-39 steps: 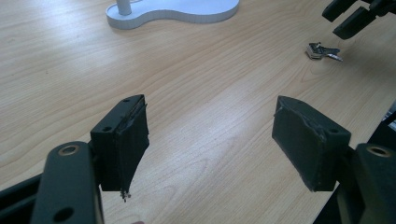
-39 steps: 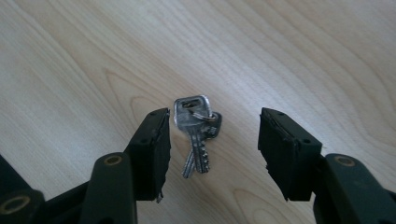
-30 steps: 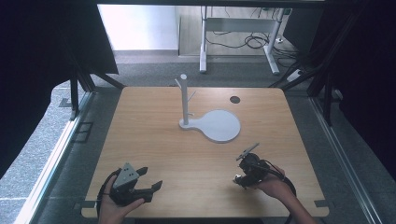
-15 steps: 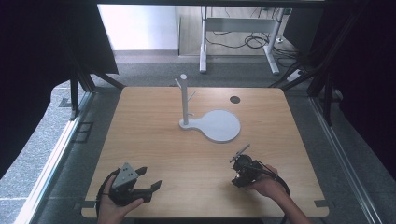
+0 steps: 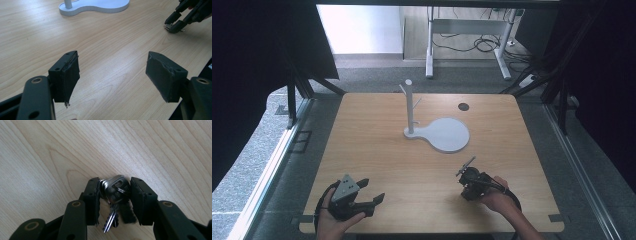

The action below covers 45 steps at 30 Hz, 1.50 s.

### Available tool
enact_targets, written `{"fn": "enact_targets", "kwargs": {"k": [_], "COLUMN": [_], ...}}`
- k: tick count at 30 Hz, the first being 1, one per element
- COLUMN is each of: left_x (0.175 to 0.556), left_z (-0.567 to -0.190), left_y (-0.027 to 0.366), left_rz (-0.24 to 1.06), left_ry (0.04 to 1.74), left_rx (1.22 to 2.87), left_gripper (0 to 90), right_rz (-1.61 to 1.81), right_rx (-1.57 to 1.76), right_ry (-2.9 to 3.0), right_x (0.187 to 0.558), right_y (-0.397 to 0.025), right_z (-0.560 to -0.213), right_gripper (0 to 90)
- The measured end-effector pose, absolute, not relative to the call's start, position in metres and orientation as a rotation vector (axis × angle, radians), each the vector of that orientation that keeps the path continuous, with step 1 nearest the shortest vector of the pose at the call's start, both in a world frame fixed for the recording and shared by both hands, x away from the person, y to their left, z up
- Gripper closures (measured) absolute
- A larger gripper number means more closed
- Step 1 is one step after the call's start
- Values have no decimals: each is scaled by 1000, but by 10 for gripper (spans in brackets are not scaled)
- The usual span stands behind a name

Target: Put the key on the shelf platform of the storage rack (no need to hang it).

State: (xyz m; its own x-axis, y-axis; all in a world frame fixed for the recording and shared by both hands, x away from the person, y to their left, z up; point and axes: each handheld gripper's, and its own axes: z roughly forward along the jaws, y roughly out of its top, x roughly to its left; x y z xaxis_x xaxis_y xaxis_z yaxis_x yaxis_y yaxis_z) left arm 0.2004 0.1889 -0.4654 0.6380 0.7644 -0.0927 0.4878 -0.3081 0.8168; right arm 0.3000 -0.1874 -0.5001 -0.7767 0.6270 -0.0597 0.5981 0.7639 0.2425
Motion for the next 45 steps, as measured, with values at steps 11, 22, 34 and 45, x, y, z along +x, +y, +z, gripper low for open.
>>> {"fn": "enact_targets", "kwargs": {"k": [11, 22, 34, 45], "left_x": [200, 200, 201, 201], "left_z": [-465, -465, -466, -465], "left_y": [189, 190, 189, 190], "left_rz": [399, 400, 397, 399], "left_ry": [983, 986, 986, 986], "left_rx": [1969, 1963, 1969, 1968], "left_gripper": [272, 272, 272, 272], "right_rz": [286, 349, 354, 346], "right_rx": [954, 997, 1008, 970], "right_ry": [2811, 2806, 2818, 2821], "right_x": [298, 304, 302, 296], "right_y": [-185, -194, -196, -193], "right_z": [-499, -487, -490, -494], "right_gripper": [646, 734, 708, 545]}}
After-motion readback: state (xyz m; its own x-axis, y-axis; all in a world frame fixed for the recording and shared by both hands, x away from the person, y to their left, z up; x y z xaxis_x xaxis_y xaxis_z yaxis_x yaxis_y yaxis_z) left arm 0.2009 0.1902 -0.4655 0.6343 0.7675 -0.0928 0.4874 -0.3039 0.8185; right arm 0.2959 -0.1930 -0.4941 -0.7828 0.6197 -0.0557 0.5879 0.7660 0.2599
